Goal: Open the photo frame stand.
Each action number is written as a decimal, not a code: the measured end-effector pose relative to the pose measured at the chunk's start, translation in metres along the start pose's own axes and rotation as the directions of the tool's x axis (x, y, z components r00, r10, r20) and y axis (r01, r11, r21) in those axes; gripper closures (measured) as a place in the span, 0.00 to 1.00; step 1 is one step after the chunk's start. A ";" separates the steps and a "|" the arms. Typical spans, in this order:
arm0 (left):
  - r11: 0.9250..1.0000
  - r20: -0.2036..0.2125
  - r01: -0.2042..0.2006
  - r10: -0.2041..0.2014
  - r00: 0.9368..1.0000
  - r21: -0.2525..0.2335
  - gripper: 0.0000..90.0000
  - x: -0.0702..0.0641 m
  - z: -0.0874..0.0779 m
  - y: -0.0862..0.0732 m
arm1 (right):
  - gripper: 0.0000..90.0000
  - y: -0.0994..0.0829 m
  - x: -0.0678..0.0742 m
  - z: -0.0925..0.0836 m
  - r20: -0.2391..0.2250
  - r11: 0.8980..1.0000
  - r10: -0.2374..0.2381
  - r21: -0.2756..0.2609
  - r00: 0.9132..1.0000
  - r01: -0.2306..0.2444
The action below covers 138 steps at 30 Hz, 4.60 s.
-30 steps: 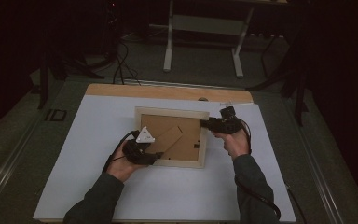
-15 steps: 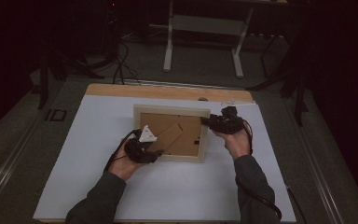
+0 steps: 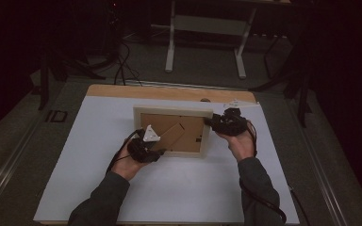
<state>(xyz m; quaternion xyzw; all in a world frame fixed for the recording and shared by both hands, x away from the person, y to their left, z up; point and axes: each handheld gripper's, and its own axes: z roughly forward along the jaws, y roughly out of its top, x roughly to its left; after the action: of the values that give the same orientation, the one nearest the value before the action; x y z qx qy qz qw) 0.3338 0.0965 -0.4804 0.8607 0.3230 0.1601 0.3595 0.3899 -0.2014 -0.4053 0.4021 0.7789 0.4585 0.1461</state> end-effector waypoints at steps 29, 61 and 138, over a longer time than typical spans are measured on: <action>0.997 -0.042 0.065 -0.067 0.997 -0.029 0.72 0.006 0.005 0.006 | 0.69 -0.001 0.006 -0.008 0.007 0.998 -0.054 -0.017 0.999 0.054; 0.998 -0.096 0.011 -0.017 0.995 -0.062 0.74 -0.011 0.008 0.010 | 0.66 -0.001 0.012 -0.003 0.003 0.994 -0.106 -0.020 0.994 0.106; 0.997 -0.123 0.049 -0.056 0.991 -0.059 0.78 0.002 0.003 -0.009 | 0.68 -0.025 0.023 0.007 -0.128 0.983 -0.181 0.010 0.975 0.184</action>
<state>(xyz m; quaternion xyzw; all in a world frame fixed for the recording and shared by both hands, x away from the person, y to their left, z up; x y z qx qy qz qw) 0.3327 0.1010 -0.4888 0.8299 0.3625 0.2130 0.3667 0.3672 -0.1861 -0.4270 0.3005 0.8252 0.4591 0.1336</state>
